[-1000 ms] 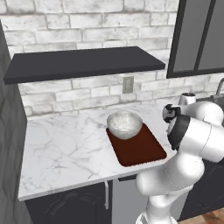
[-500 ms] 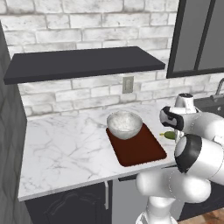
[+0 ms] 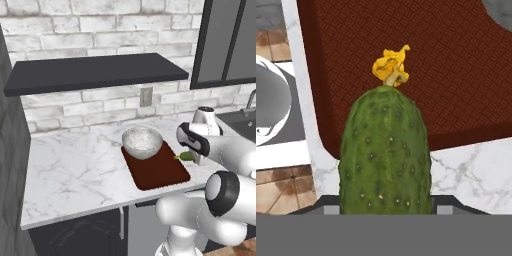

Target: Place the two vegetables and bowl onto the tray for setting up a vegetable dip station.

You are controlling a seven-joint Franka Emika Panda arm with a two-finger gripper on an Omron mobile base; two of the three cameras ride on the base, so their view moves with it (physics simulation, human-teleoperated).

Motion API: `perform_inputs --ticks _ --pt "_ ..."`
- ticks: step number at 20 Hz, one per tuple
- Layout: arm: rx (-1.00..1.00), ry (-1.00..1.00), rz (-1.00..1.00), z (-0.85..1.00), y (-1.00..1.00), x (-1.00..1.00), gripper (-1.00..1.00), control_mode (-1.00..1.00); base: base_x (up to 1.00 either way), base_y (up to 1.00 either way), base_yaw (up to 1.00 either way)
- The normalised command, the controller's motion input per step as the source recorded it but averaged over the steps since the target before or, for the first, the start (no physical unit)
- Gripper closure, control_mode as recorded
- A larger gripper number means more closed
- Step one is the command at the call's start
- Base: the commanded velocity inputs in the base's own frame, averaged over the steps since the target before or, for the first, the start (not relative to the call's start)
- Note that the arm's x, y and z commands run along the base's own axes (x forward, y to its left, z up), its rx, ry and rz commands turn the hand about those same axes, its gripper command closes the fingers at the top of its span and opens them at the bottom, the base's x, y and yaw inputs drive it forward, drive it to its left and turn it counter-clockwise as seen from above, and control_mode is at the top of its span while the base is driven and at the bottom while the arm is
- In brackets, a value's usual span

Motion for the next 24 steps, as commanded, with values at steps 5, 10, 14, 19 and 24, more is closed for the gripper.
perform_inputs --ticks 5,10,14,19,24 --pt "0.06 0.0 0.15 0.0 0.39 0.0 1.0 -1.0 0.0 0.0 0.0" --pt "0.11 -0.01 0.06 0.0 0.37 0.03 1.0 -1.0 0.0 0.0 0.0" --pt "0.11 -0.01 0.01 -0.03 0.36 0.09 1.0 -1.0 0.0 0.0 0.0" --pt "0.02 0.0 0.01 -0.06 0.32 0.06 1.0 -1.0 0.0 0.0 0.0" --pt "0.0 -0.02 0.0 -0.1 0.2 0.1 1.0 -1.0 0.0 0.0 0.0"
